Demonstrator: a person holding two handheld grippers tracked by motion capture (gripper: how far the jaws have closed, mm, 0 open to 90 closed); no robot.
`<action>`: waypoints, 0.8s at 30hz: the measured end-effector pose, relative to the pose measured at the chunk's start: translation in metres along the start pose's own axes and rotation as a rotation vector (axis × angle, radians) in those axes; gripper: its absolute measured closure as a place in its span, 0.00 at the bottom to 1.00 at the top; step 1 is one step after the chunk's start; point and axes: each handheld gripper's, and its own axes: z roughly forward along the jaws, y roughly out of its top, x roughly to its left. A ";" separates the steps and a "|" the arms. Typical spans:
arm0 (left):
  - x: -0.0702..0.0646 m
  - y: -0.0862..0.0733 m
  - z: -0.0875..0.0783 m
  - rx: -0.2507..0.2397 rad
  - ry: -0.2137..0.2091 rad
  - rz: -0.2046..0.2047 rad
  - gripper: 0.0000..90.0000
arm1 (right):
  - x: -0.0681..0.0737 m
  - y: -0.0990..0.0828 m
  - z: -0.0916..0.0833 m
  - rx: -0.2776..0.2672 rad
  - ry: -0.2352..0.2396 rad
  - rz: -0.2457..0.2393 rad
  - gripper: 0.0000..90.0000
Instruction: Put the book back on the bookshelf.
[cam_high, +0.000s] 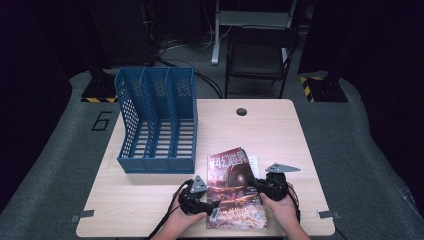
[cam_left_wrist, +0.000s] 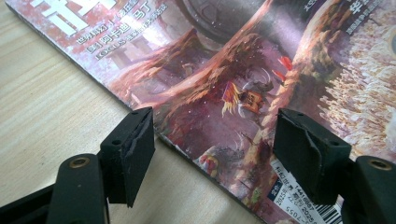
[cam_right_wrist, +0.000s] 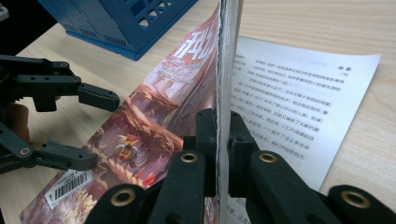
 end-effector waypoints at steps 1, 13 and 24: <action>0.000 0.000 0.000 0.004 -0.006 -0.013 0.32 | 0.001 0.000 -0.001 -0.009 0.000 -0.003 0.97; 0.016 0.009 -0.004 -0.006 -0.011 -0.086 0.30 | 0.015 0.002 -0.016 -0.095 -0.004 -0.066 0.97; 0.028 0.022 0.005 -0.010 -0.062 -0.140 0.22 | 0.023 0.002 -0.028 -0.142 0.001 -0.085 0.97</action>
